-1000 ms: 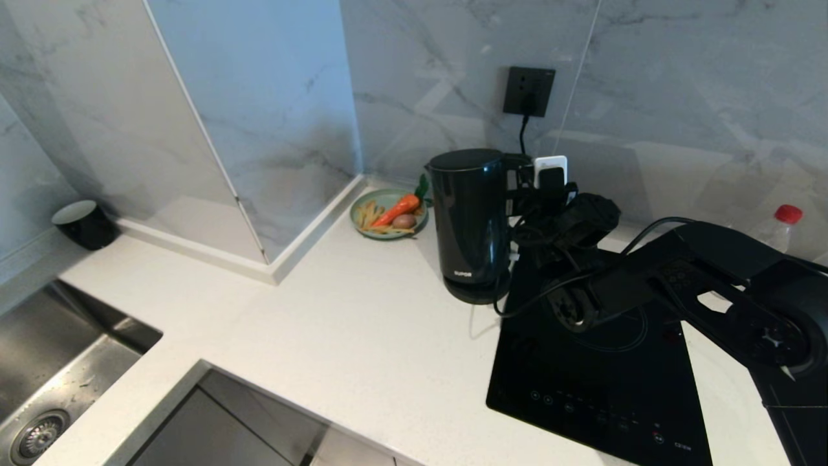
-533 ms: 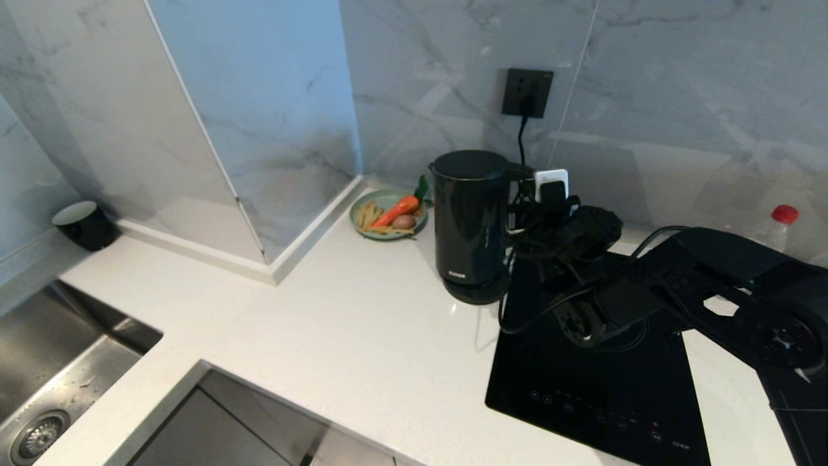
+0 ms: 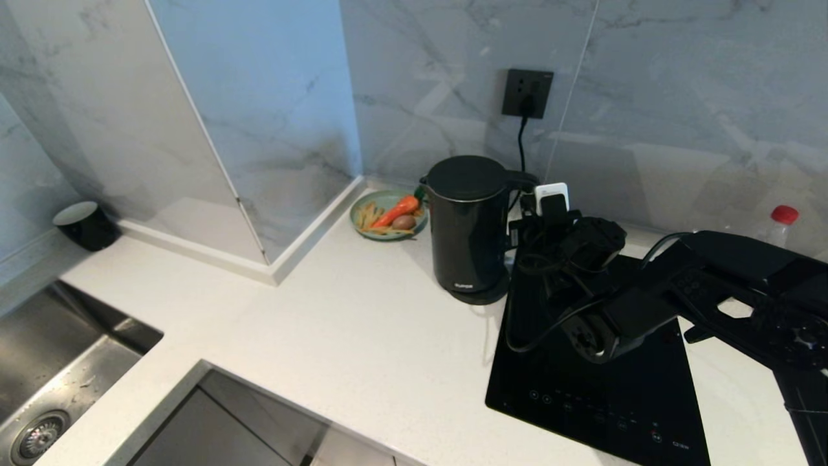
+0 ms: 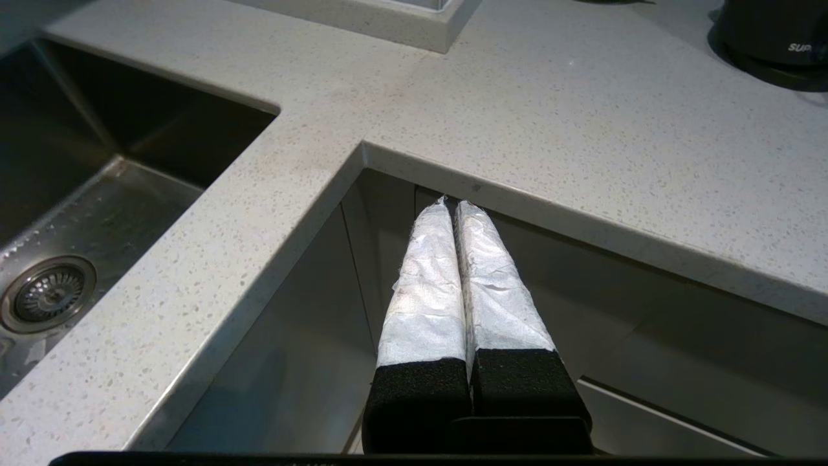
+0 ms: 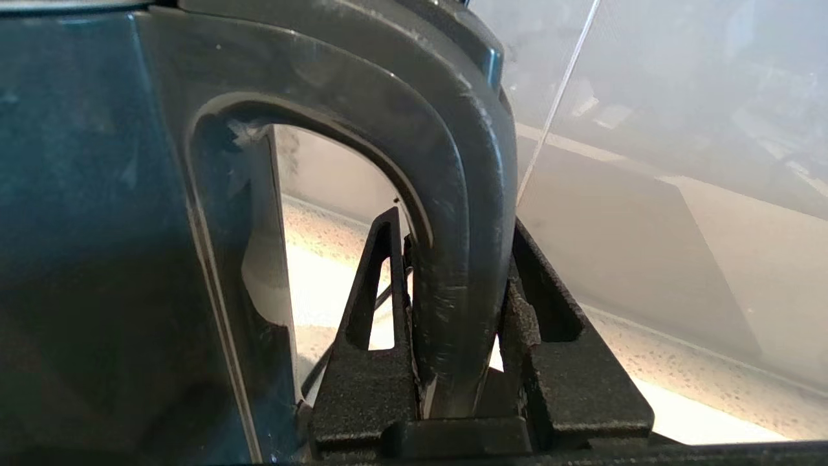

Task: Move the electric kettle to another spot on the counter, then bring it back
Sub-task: Place it on the power base

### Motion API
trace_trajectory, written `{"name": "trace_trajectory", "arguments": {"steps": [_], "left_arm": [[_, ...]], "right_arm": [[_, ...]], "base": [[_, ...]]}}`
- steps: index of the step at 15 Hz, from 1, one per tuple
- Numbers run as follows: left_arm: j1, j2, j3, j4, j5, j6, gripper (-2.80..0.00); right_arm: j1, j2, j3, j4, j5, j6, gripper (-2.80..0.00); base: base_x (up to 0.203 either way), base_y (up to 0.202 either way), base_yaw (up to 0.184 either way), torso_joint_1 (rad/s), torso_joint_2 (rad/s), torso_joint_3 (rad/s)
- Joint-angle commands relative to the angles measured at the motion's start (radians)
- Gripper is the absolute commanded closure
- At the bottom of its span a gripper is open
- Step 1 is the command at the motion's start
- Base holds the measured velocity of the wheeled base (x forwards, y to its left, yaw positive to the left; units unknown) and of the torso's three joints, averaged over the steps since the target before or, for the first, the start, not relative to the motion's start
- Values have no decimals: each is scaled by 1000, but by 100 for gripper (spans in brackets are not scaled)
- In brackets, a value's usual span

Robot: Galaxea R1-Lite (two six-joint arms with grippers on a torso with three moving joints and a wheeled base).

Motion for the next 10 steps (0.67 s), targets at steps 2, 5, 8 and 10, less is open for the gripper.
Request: {"name": "trace_trajectory", "arguments": {"steps": [2,5,8,10], "left_arm": [[0,0,0,1,0,-1,0],[0,1,0,1,0,0,0],[0,1,0,1,0,-1,0],[0,1,0,1,0,-1,0]], "right_arm": [[-1,-9,-1,-7,-2,-4,0],[-6,-8,-2,-7,0,-4,0],[-22,-13,-11,-7,-1,-4,0],[-28,-23,-6,-7,0,-4,0]], "base": [[0,0,0,0,0,0],[0,0,0,0,0,0],[0,0,0,0,0,0],[0,0,0,0,0,0]]}}
